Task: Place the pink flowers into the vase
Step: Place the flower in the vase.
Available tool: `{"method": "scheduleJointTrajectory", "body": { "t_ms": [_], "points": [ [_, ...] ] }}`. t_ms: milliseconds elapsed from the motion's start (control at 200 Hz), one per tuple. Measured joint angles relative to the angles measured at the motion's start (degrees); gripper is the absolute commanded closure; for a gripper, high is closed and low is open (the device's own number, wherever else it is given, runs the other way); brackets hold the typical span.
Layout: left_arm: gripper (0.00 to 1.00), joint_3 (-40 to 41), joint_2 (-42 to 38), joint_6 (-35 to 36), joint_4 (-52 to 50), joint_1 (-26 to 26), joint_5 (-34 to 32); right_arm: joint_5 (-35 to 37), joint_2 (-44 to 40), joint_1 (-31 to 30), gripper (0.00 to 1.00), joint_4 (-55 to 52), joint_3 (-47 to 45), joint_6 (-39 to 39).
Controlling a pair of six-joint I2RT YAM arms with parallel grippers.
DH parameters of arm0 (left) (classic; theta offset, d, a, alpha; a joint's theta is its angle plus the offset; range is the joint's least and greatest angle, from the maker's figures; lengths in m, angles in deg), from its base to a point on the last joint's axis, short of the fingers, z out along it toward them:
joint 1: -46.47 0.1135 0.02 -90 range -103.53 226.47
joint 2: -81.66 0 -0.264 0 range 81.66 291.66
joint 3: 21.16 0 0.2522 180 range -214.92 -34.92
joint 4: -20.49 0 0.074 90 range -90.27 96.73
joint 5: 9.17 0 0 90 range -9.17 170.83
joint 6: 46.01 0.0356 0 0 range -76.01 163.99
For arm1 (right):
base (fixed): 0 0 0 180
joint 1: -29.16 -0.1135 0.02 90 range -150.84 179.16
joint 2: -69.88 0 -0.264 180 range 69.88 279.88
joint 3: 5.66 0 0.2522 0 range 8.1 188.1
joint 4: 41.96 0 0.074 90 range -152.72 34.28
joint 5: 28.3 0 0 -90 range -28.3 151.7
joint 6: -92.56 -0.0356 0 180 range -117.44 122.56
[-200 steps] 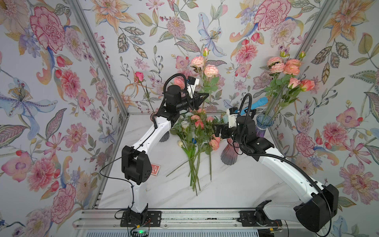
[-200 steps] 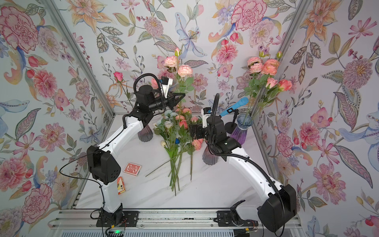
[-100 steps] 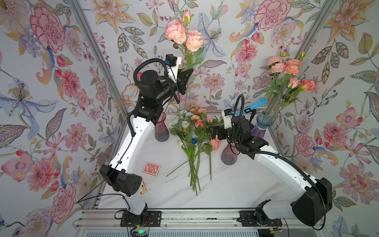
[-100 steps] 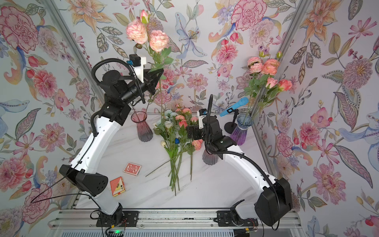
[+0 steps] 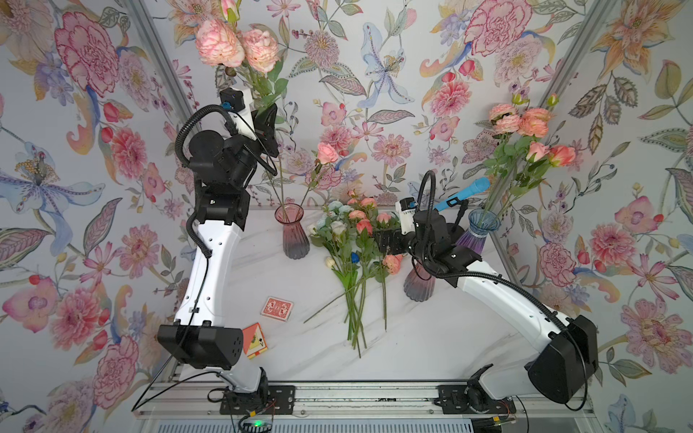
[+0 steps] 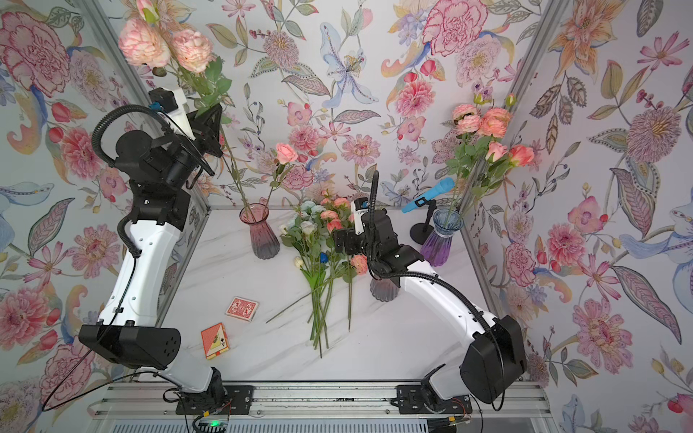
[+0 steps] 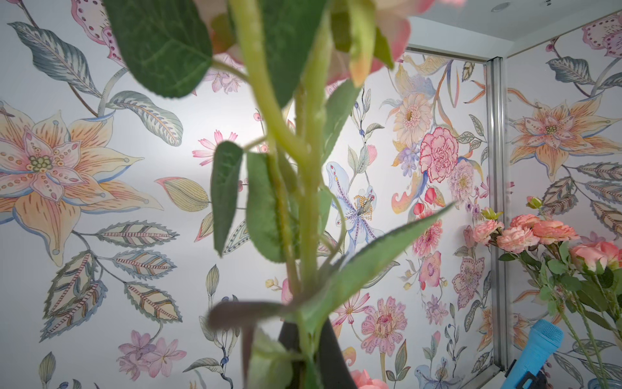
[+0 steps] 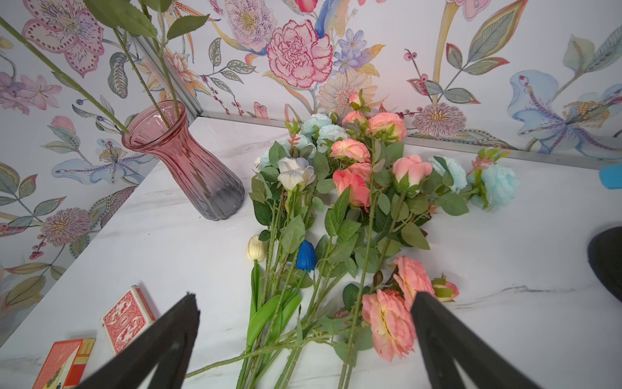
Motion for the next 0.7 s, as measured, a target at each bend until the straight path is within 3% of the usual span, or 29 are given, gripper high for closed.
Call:
{"method": "scheduleJointTrajectory", "body": {
  "t_ms": [225,700],
  "points": [
    [1.00,6.14,-0.04,-4.83,7.28,2.12,1.31,0.04,1.33,-0.66,0.01,0.02,0.74,-0.15],
    [1.00,30.99,-0.13,-9.55,19.43,2.78,1.29,0.04,4.63,-1.11,0.01,-0.04,1.97,-0.85]
  ]
}}
